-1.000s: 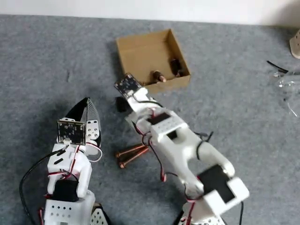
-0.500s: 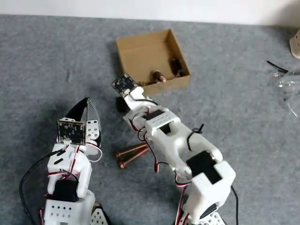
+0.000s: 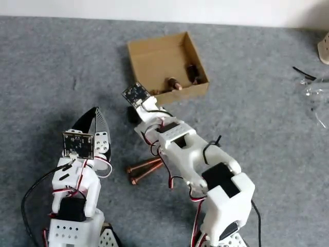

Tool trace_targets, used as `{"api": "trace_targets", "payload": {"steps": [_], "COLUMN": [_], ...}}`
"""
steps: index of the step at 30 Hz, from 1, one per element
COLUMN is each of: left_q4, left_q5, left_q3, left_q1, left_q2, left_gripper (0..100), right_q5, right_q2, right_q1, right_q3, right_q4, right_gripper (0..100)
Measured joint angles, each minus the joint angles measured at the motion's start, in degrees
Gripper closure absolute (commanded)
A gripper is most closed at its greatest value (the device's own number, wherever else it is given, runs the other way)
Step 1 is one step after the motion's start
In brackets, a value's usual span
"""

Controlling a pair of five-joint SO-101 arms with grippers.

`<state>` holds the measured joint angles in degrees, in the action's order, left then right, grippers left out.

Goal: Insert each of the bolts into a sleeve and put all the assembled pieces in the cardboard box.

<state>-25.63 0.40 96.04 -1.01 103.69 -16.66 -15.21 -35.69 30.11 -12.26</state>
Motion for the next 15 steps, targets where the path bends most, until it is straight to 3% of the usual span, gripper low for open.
{"api": "trace_targets", "payload": {"steps": [6, 13, 15], "left_q4": [0.00, 0.00, 0.00], "left_q5": [0.00, -0.09, -0.09], "left_q3": [0.00, 0.00, 0.00], "left_q1": [0.00, 0.00, 0.00], "left_q2": [0.00, 0.00, 0.00], "left_gripper": [97, 97, 97], "right_q5": [0.00, 0.00, -0.09], "right_q2": [0.00, 0.00, 0.00], "right_q1": [0.00, 0.00, 0.09], "right_q3": [0.00, 0.00, -0.09], "right_q4": [0.00, 0.00, 0.09], "right_gripper": [79.0, 98.2, 99.3]}}
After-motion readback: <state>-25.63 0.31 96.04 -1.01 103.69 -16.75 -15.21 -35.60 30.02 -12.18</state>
